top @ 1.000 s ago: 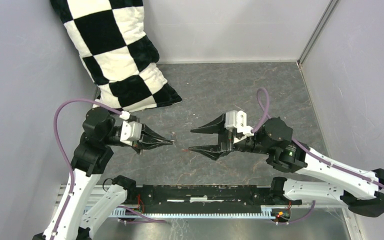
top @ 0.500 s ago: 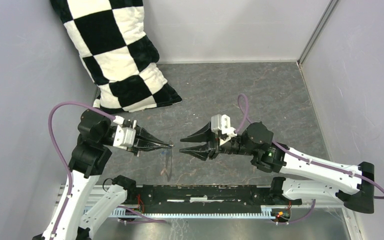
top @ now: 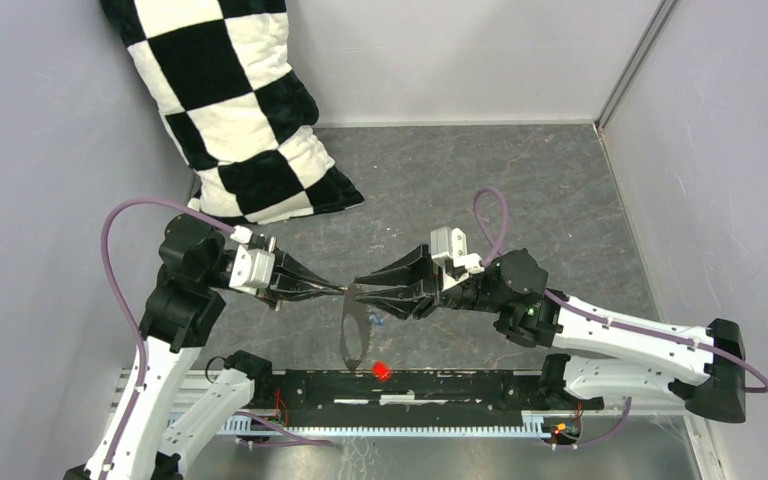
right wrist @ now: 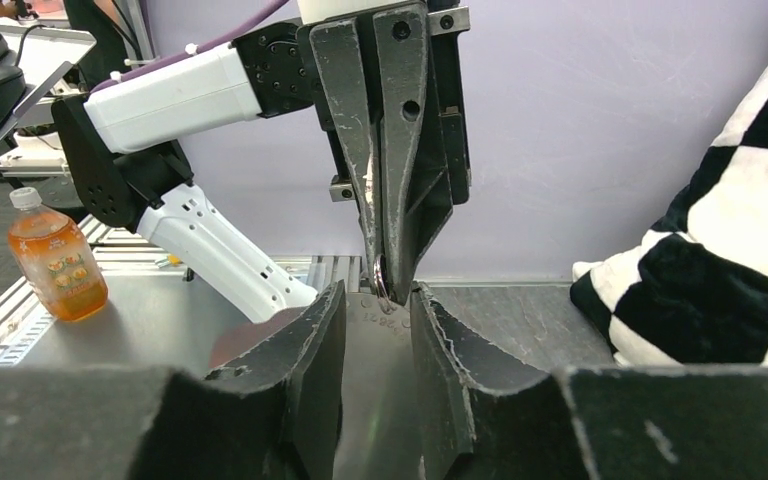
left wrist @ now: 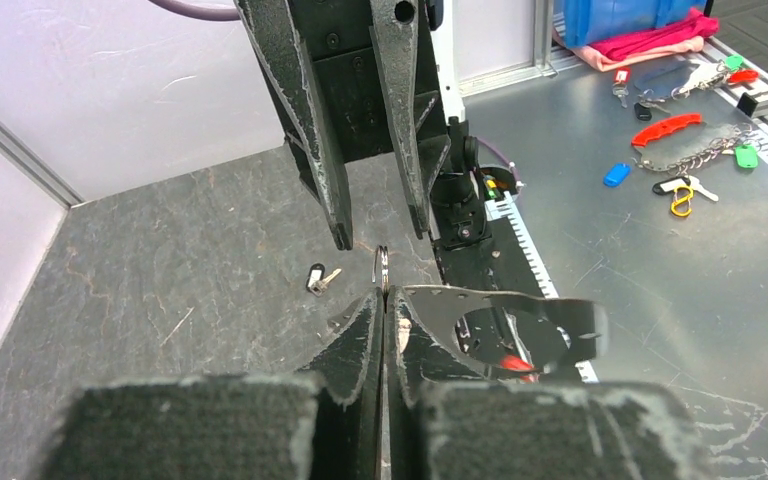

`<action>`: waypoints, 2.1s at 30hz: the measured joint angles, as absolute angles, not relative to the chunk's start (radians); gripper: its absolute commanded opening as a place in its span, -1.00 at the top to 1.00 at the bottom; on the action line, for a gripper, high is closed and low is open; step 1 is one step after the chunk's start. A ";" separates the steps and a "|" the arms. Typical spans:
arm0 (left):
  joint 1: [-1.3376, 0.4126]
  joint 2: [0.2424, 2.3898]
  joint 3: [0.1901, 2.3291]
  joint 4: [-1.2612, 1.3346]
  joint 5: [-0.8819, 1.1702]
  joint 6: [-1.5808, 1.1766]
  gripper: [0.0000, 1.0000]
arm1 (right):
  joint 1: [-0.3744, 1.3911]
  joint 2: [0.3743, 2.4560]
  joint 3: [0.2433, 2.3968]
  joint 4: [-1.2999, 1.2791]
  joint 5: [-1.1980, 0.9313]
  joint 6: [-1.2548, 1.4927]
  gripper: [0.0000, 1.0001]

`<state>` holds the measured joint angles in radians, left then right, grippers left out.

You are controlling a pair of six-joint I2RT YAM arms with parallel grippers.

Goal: Put the keys on the keyring

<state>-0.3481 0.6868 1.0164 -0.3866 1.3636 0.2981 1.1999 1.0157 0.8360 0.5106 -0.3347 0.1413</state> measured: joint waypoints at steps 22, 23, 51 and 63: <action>-0.348 0.699 1.017 -0.425 1.334 0.309 0.96 | 1.211 1.062 1.024 0.230 -0.275 0.025 0.21; -0.348 0.699 1.016 -0.430 1.330 0.315 0.96 | 1.211 1.062 1.052 0.190 -0.268 0.008 0.24; -0.348 0.702 1.017 -0.459 1.311 0.330 0.95 | 1.211 1.114 1.170 -0.067 -0.299 -0.076 0.29; -0.346 0.700 1.016 -0.490 1.292 0.355 0.96 | 1.212 1.174 1.240 -0.144 -0.292 -0.085 0.49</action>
